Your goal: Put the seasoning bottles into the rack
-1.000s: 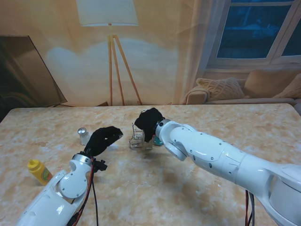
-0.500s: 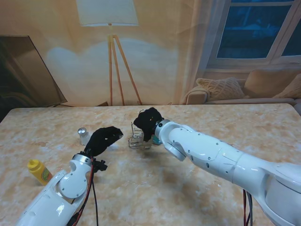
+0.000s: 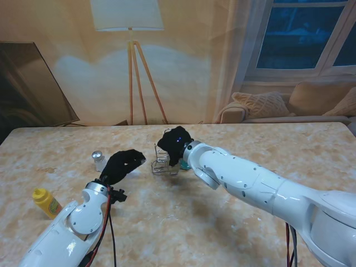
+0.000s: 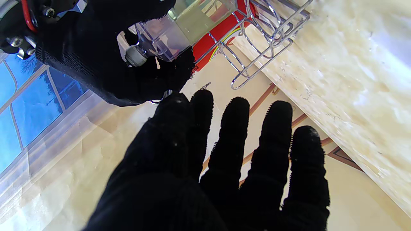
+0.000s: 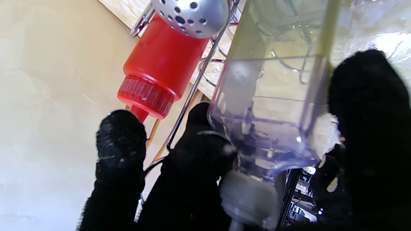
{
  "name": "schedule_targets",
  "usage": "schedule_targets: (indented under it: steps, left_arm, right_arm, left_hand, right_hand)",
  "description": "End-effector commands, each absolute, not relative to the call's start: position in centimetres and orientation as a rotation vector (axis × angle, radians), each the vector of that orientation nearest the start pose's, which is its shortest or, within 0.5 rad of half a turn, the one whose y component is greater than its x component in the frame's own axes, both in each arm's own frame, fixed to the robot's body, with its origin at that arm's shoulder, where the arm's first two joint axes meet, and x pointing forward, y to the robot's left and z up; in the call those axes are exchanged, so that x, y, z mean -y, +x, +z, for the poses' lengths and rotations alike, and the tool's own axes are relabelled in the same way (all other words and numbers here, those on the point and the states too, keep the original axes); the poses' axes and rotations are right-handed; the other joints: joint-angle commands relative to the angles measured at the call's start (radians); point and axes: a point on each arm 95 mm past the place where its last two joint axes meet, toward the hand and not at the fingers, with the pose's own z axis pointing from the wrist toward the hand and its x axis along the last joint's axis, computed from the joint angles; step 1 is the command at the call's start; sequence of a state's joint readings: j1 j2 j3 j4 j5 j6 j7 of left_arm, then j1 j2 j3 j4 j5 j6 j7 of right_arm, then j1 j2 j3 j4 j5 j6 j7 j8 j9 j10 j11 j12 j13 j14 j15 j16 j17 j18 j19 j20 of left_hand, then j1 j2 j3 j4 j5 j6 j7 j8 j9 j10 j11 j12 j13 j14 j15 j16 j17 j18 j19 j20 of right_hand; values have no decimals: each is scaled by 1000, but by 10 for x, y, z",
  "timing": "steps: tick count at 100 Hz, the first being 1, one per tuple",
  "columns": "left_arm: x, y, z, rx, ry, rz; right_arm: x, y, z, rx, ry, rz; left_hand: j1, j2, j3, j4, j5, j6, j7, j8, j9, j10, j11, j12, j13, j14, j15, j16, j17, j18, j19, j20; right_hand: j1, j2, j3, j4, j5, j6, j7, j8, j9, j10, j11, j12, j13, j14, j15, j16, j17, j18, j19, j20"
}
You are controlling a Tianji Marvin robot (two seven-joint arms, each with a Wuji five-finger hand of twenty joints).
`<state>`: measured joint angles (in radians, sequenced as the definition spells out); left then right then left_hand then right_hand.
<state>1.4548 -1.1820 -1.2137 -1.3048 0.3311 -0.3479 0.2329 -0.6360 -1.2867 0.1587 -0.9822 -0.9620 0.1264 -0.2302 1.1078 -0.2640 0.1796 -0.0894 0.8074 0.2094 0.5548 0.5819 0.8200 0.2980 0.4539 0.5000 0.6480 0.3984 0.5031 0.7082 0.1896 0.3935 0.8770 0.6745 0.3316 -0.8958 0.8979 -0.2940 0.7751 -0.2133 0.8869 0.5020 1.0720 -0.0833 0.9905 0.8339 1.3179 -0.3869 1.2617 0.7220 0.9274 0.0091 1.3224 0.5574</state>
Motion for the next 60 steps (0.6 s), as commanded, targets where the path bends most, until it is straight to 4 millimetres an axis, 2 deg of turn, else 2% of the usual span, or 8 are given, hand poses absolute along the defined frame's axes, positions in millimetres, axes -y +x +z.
schedule_targets:
  steps: [1,18,33,35,41,46,60]
  left_arm:
    - [-17,431,-351,-901,-1656,-2114]
    - [-17,431,-350,-903,-1652,-2115]
    - [-17,431,-350,-903,-1650,-2115]
    - [-17,431,-350,-904,-1650,-2115]
    - [-17,431,-350,-904,-1650,-2115]
    - [-17,431,-350,-906,-1650,-2115]
    - [-17,431,-350,-904,-1649,-2115]
  right_arm:
    - [-188,520,-299,-1857,335,1335]
    - [-187,520,-301,-1862,331,1338]
    - [-185,520,-304,-1866,340,1337]
    - [-185,520,-304,-1867,342,1336]
    - [-185,521,-306,-1873,343,1329]
    - [-185,521,-307,-1881,351,1321]
    - [-184,522,-310,-1890,375,1311]
  left_hand:
    - [-7,-15,32,-12,-23,-9,23,-9,14,-6,15,10,10,0,1,27,-2,5,3,5]
    - [-8,-21,35,-12,-24,-9,25,-9,13,-5,14,10,11,-2,2,27,-1,5,3,6]
    - [-9,-24,40,-13,-25,-10,27,-10,14,-8,15,10,12,-2,2,27,0,5,4,6]
    - [-10,-23,40,-13,-25,-9,27,-10,13,-7,15,10,11,-2,1,27,0,6,4,6]
    - [-11,-24,41,-13,-25,-10,27,-10,13,-7,15,10,11,-3,1,27,0,4,3,6]
    - [-11,-27,42,-13,-25,-10,27,-10,13,-7,15,10,11,-2,1,27,0,5,3,6]
    - [-13,-32,46,-13,-25,-9,29,-10,14,-8,16,10,13,-2,2,28,1,5,4,7]
  right_hand:
    - [108,94,133,96,72,-205,405,64,23,-83,127,87,19,-89,1,20,0,-55,10,-10]
    - [111,62,132,77,78,-224,415,73,28,-96,139,96,20,-99,21,32,0,-60,7,-8]
    - [106,67,135,65,57,-227,423,90,20,-106,146,109,18,-118,30,39,2,-70,3,-6]
    - [105,69,134,65,49,-234,421,100,15,-104,145,113,15,-121,28,39,1,-70,0,-6]
    - [114,74,132,66,40,-251,377,200,3,-112,127,146,8,-125,22,44,-3,-71,-9,-2]
    - [121,73,136,62,40,-253,358,237,-2,-116,115,157,0,-122,19,45,-7,-67,-16,-2]
    - [132,66,131,51,34,-260,341,268,-8,-119,105,164,-5,-120,11,44,-10,-67,-23,-4]
